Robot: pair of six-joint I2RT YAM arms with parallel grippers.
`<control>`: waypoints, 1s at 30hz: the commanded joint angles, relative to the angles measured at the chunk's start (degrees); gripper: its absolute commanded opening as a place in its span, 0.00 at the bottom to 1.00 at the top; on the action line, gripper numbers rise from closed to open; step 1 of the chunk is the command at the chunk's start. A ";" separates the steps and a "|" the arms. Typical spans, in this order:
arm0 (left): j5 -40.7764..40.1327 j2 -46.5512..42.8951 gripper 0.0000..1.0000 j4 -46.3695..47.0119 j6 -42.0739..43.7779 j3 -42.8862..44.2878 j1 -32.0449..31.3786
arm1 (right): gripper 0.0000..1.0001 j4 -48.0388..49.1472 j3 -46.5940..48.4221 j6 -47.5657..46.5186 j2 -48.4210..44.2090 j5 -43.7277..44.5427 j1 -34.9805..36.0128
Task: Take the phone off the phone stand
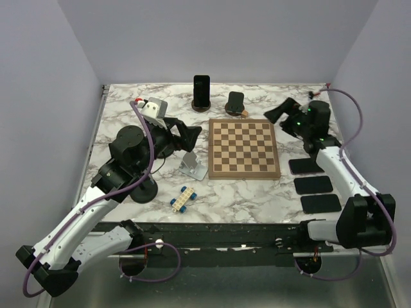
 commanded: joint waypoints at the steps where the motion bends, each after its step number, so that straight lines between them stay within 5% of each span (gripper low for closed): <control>1: -0.66 -1.06 0.99 0.09 0.25 0.50 0.35 | 1.00 0.72 5.55 -8.76 5.12 14.48 14.32; 14: -15.76 -7.40 0.99 2.84 0.65 -3.67 0.65 | 1.00 -13.78 38.13 -14.63 38.72 53.56 42.44; 20: -23.80 -12.27 0.99 6.67 1.69 -7.49 0.98 | 1.00 -11.67 50.40 -10.90 49.24 55.13 42.67; 30: -19.70 -11.14 0.99 7.17 0.19 -7.78 2.88 | 1.00 1.87 63.68 -18.45 61.57 54.71 42.69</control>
